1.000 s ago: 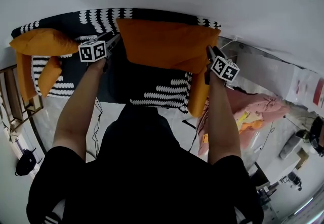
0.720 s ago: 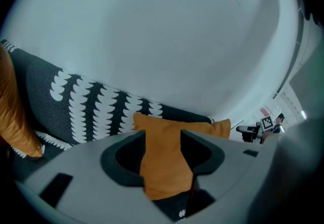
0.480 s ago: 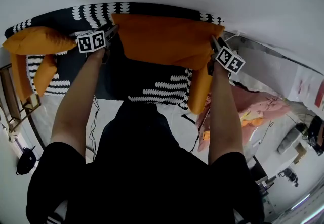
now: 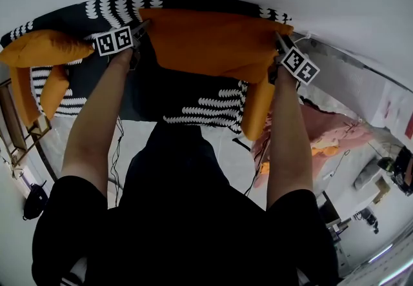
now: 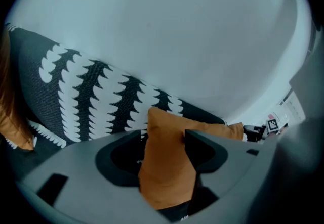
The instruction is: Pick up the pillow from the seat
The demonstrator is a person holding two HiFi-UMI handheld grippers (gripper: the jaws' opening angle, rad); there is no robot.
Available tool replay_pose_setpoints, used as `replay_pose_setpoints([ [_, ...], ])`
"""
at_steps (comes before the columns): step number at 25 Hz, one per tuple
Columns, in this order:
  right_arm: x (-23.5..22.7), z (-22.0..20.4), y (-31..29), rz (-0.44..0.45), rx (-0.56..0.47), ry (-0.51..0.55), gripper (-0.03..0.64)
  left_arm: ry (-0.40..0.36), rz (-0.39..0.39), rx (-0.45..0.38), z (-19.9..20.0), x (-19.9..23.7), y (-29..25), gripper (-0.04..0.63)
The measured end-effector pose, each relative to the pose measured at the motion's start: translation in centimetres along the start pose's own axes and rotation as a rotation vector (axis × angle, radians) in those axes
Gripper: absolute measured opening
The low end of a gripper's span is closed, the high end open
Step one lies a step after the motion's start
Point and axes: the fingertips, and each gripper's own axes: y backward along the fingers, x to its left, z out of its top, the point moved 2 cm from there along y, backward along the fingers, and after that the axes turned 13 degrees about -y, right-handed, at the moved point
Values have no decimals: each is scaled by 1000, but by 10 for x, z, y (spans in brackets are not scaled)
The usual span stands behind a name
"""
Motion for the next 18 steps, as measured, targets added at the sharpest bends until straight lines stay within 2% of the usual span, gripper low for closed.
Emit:
replay_pose_setpoints([
  [6,-6,3,4,-22,-55,-12,241,26,-3,-4,-2,2,-9,278],
  [11,-18,10,5,-44,-86,-43,264,10,-4,-25,-1,2,-11,284],
  [16,-21,12,-6,25,-68,-109,298,37,-89,-107,9,-9,-14,285],
  [18,-17,15,-11,49,-64,-108,308,40,-84,-100,10,-10,-18,285],
])
